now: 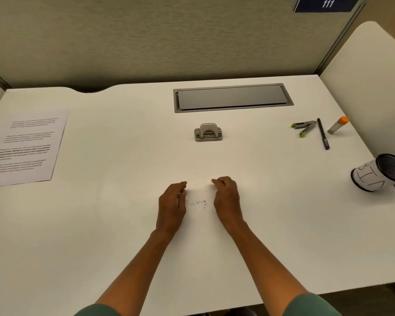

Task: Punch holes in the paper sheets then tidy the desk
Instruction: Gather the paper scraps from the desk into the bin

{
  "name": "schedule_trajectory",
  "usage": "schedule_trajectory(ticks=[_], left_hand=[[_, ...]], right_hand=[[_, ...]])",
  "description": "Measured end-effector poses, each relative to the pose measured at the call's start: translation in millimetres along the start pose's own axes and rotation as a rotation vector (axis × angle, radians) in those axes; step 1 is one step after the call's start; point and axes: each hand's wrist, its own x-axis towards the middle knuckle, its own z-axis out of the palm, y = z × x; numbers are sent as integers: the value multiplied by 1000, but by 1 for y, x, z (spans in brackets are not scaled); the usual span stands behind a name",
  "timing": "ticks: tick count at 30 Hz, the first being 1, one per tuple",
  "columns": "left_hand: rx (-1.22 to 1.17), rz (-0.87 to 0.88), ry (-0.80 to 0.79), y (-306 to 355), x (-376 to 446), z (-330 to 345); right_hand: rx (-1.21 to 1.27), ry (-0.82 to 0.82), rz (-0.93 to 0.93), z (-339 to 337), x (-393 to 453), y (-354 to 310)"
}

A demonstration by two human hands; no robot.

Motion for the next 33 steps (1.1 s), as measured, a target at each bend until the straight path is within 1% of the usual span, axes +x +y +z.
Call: schedule_trajectory(ticks=[2, 5, 7, 9, 12, 14, 16, 18, 19, 20, 22, 23, 25, 26, 33], left_hand=[[-45, -75, 31, -5, 2, -9], [-93, -159, 12, -10, 4, -18], [-77, -147, 1, -11, 3, -20], [-63, -127, 4, -10, 2, -20], [-35, -93, 4, -10, -1, -18], [-16, -78, -4, -11, -3, -17], [7, -56, -11, -11, -6, -17], [77, 0, -29, -11, -9, -18], [119, 27, -47, -12, -10, -18], [142, 38, -73, -13, -11, -20], [130, 20, -144, -17, -14, -23], [104, 2, -178, -18, -16, -23], [36, -39, -235, -19, -18, -21], [15, -49, -257, -17, -19, -17], [3, 47, -390, 6, -33, 34]], right_hand=[[-44, -28, -11, -2, 10, 5], [-40, -102, -12, 1, 14, 7], [-14, -134, 12, 4, 9, 4], [-23, -136, -19, 9, -2, -1], [35, -106, -80, 17, -22, -8], [-2, -106, -130, 23, -34, -12], [50, -136, -115, 21, -40, -13], [50, -52, -134, 14, -38, -12], [39, 22, -159, 9, -35, -7], [56, 83, -133, 2, -31, -2], [144, 173, -7, -11, -24, 13], [197, 193, 67, -18, -21, 22], [265, 181, 165, -28, -19, 38], [279, 164, 172, -31, -19, 42], [342, 87, 81, -16, -39, 33]])
